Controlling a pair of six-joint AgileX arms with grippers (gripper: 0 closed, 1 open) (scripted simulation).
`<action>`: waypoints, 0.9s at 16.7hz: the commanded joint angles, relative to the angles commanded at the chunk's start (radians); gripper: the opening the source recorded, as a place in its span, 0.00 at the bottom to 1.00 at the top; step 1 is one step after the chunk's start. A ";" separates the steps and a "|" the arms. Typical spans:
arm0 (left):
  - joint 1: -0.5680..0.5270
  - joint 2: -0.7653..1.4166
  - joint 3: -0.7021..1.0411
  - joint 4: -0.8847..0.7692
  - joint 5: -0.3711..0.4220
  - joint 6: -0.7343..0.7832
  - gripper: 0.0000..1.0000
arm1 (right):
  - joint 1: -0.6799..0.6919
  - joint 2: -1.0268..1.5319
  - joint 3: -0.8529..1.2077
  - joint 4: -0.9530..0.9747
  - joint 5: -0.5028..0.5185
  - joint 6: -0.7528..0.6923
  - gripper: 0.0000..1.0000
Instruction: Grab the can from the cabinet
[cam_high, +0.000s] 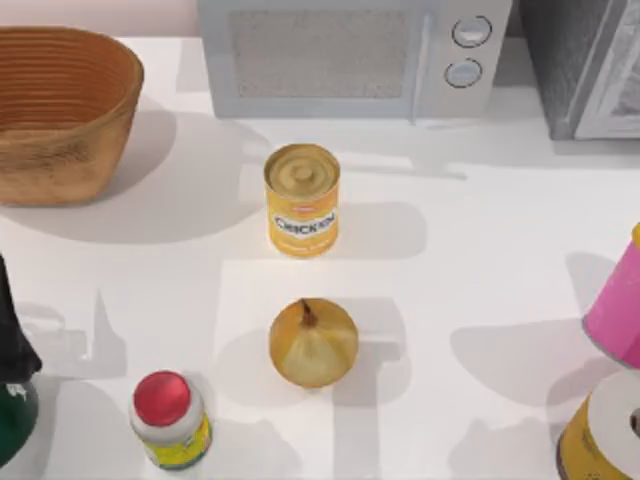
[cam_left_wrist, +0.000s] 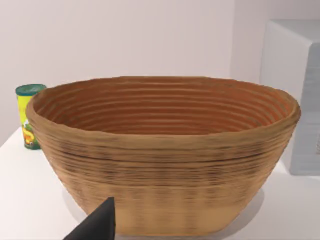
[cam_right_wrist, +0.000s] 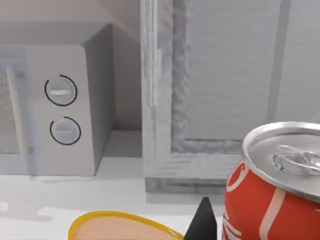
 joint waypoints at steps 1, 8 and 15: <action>0.000 0.000 0.000 0.000 0.000 0.000 1.00 | -0.017 0.038 0.017 0.028 -0.030 -0.003 0.00; 0.000 0.000 0.000 0.000 0.000 0.000 1.00 | -0.243 0.531 0.197 0.360 -0.404 -0.036 0.00; 0.000 0.000 0.000 0.000 0.000 0.000 1.00 | -0.562 1.229 0.427 0.803 -0.927 -0.065 0.00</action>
